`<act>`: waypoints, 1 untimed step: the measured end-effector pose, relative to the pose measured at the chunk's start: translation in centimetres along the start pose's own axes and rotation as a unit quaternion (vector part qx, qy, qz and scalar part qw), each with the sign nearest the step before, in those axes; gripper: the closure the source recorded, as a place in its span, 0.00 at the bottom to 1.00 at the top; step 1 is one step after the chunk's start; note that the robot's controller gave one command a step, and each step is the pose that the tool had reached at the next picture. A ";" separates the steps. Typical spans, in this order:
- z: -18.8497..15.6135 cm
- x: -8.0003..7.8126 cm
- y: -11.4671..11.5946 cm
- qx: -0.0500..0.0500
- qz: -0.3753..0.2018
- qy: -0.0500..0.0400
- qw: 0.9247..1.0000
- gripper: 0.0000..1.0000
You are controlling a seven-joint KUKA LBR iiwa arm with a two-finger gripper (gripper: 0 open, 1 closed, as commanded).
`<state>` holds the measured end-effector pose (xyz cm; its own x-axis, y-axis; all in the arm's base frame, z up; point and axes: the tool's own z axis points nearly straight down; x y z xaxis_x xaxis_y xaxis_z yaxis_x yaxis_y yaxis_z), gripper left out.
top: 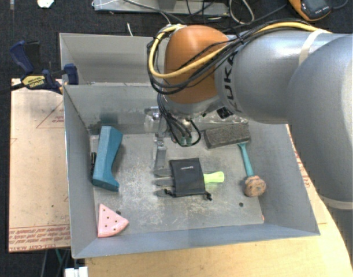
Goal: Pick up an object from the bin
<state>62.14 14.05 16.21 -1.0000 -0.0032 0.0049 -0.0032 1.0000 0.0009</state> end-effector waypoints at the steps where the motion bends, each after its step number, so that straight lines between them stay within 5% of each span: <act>1: -0.4 -0.1 -0.2 -0.001 -0.001 -0.004 1.000 0.00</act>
Offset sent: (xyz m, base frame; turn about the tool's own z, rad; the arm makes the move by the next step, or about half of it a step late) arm -0.0220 -0.0894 -0.0921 -0.1336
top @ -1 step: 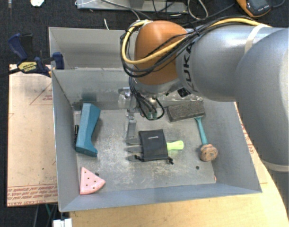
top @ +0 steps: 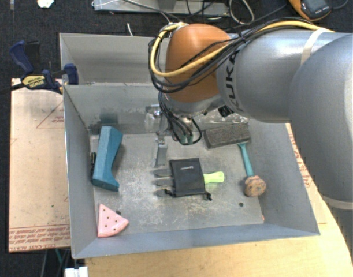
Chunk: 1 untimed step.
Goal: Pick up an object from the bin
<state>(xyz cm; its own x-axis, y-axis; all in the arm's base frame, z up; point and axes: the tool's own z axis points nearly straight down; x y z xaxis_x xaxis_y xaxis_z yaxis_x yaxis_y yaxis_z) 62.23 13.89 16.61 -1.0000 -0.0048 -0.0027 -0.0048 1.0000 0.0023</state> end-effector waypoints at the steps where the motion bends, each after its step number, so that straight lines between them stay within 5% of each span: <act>1: 9.9 2.6 -9.2 0.001 -0.062 0.005 0.998 0.00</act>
Offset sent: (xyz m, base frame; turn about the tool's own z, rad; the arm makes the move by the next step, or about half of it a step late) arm -0.0294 -0.1223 -0.0154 -0.0891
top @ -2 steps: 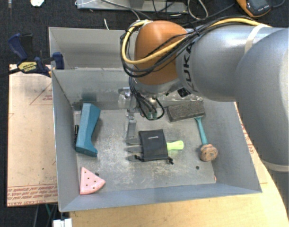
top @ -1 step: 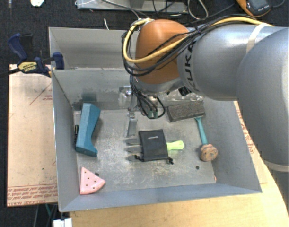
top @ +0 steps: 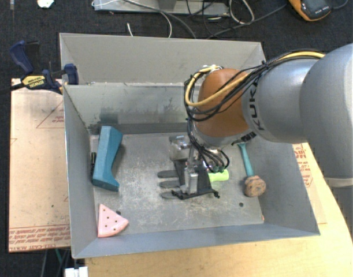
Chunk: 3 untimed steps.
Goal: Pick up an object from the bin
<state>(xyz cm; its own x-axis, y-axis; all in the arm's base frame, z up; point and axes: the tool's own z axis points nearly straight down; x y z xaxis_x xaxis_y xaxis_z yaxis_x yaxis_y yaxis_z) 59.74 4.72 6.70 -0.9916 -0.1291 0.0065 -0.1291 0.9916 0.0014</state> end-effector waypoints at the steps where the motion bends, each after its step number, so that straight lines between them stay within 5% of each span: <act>1: -8.7 0.8 -3.0 -0.001 0.020 -0.011 1.000 0.00; 2: -3.9 3.0 -1.8 -0.002 0.100 -0.001 0.995 0.00; 3: -1.0 4.1 -1.1 -0.001 -0.004 -0.011 1.000 0.00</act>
Offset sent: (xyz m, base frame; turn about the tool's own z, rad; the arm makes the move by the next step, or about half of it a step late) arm -0.0316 -0.0205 0.0330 0.2075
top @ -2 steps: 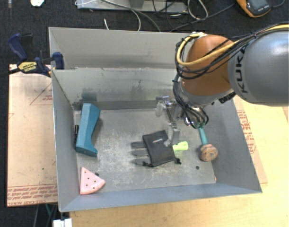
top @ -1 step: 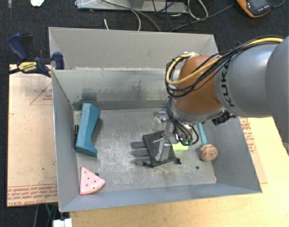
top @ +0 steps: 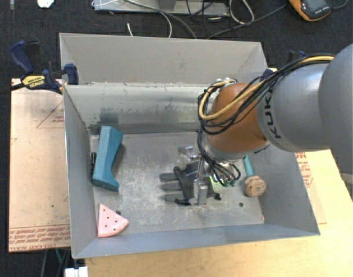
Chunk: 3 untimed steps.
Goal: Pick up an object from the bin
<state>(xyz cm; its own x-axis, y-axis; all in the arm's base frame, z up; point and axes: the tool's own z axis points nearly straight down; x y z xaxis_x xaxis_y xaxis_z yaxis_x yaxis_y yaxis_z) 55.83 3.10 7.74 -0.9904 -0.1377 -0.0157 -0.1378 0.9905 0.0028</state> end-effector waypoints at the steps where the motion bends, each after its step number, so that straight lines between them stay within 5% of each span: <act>1: 0.4 0.1 0.0 -0.001 0.161 0.006 0.987 1.00; 3: 0.3 0.0 0.0 -0.002 0.161 0.005 0.987 1.00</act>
Offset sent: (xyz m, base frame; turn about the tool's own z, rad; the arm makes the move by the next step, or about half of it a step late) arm 0.0000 0.0000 0.0000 0.0000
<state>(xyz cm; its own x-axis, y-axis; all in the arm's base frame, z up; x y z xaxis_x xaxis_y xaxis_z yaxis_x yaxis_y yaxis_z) 55.81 3.11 7.45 -0.9830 0.1834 -0.0028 0.1833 0.9830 0.0090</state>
